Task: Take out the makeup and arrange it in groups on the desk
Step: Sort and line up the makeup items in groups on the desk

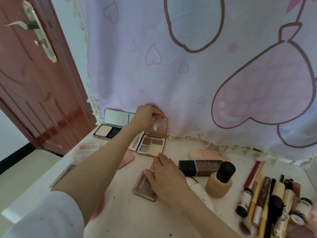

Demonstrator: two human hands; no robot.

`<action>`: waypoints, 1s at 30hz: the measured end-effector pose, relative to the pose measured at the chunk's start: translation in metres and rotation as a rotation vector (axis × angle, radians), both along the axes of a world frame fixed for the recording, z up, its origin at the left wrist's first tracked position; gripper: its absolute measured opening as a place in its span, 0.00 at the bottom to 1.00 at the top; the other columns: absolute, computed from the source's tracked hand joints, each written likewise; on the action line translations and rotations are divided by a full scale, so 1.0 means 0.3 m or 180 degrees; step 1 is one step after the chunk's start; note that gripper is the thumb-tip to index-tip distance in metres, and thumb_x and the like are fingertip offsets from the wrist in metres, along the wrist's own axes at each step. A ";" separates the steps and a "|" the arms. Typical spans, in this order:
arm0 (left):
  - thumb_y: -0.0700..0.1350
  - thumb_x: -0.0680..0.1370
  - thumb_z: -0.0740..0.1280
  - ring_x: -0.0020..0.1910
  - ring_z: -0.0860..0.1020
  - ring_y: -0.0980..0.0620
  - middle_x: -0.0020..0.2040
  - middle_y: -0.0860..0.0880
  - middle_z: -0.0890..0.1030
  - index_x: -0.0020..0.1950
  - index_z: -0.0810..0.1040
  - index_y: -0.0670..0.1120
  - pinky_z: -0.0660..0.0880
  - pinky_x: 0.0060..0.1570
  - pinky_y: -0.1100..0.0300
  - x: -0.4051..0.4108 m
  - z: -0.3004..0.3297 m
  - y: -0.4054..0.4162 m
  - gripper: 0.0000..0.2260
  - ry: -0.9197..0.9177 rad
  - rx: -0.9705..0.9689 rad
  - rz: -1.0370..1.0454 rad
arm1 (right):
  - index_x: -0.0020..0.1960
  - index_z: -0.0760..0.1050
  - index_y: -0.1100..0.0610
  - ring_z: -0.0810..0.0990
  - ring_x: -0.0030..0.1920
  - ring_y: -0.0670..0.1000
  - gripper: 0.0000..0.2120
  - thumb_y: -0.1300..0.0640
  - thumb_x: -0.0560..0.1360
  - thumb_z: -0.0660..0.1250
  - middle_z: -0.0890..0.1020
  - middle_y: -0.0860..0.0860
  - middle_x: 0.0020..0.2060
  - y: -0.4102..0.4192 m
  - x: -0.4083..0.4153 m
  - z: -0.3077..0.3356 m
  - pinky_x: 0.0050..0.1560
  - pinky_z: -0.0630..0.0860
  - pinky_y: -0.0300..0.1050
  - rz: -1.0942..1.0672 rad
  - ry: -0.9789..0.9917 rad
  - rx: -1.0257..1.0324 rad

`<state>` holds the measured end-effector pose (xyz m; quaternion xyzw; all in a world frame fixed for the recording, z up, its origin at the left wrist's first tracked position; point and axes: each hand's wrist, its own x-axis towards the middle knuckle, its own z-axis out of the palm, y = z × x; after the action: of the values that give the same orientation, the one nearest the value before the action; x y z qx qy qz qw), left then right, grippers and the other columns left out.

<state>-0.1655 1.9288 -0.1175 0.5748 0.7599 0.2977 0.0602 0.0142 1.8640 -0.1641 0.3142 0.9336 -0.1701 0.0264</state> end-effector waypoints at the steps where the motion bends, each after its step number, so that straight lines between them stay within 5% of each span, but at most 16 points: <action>1: 0.38 0.74 0.67 0.55 0.76 0.49 0.51 0.48 0.82 0.49 0.84 0.45 0.67 0.60 0.58 0.008 0.001 -0.003 0.08 0.0111 0.0084 0.0024 | 0.76 0.48 0.60 0.50 0.76 0.52 0.31 0.42 0.81 0.47 0.51 0.55 0.76 0.001 0.000 -0.001 0.74 0.45 0.45 0.0002 -0.0006 0.0004; 7: 0.38 0.75 0.65 0.54 0.73 0.46 0.53 0.44 0.77 0.49 0.83 0.41 0.71 0.51 0.56 0.018 -0.032 -0.034 0.08 0.0340 0.0486 0.0381 | 0.77 0.45 0.60 0.46 0.76 0.52 0.32 0.42 0.81 0.46 0.47 0.55 0.76 -0.015 0.010 -0.016 0.74 0.42 0.45 0.0037 -0.0108 0.0042; 14: 0.38 0.78 0.60 0.59 0.74 0.44 0.62 0.43 0.75 0.60 0.78 0.42 0.71 0.57 0.54 0.018 0.023 -0.129 0.13 0.0794 -0.0188 -0.0260 | 0.76 0.41 0.62 0.42 0.76 0.54 0.31 0.44 0.81 0.42 0.43 0.57 0.76 -0.034 0.005 -0.013 0.72 0.37 0.46 0.0087 -0.0418 0.0309; 19: 0.43 0.80 0.58 0.66 0.70 0.46 0.68 0.46 0.72 0.70 0.68 0.47 0.64 0.63 0.58 0.041 0.067 -0.241 0.17 0.0670 -0.0735 -0.0291 | 0.76 0.42 0.62 0.42 0.76 0.54 0.30 0.45 0.82 0.42 0.43 0.57 0.76 -0.045 0.010 -0.007 0.73 0.37 0.49 0.0062 -0.0439 0.0400; 24: 0.43 0.81 0.59 0.60 0.73 0.48 0.64 0.45 0.74 0.67 0.71 0.46 0.64 0.58 0.63 0.038 0.080 -0.437 0.15 0.0286 -0.0656 0.0123 | 0.76 0.45 0.60 0.41 0.76 0.53 0.27 0.47 0.82 0.42 0.45 0.56 0.76 -0.113 0.006 0.022 0.73 0.36 0.49 0.0257 -0.0007 0.0446; 28: 0.39 0.80 0.58 0.57 0.74 0.50 0.62 0.45 0.77 0.62 0.76 0.42 0.64 0.55 0.65 -0.008 0.030 -0.638 0.13 0.0218 -0.0490 0.0400 | 0.77 0.45 0.58 0.42 0.76 0.53 0.41 0.36 0.71 0.26 0.46 0.55 0.76 -0.225 -0.031 -0.001 0.73 0.37 0.51 0.0550 0.0202 0.0468; 30: 0.40 0.80 0.58 0.64 0.71 0.50 0.65 0.48 0.75 0.65 0.74 0.44 0.62 0.59 0.66 -0.041 -0.002 -0.728 0.14 0.0086 -0.0509 0.0662 | 0.77 0.44 0.58 0.42 0.76 0.53 0.32 0.41 0.79 0.35 0.45 0.55 0.76 -0.262 -0.066 -0.018 0.73 0.36 0.51 0.0691 0.0214 0.0436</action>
<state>-0.1777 1.7105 -0.1179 0.4902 0.8374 0.2329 0.0644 -0.0055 1.7854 -0.1693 0.2065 0.9719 -0.1125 -0.0083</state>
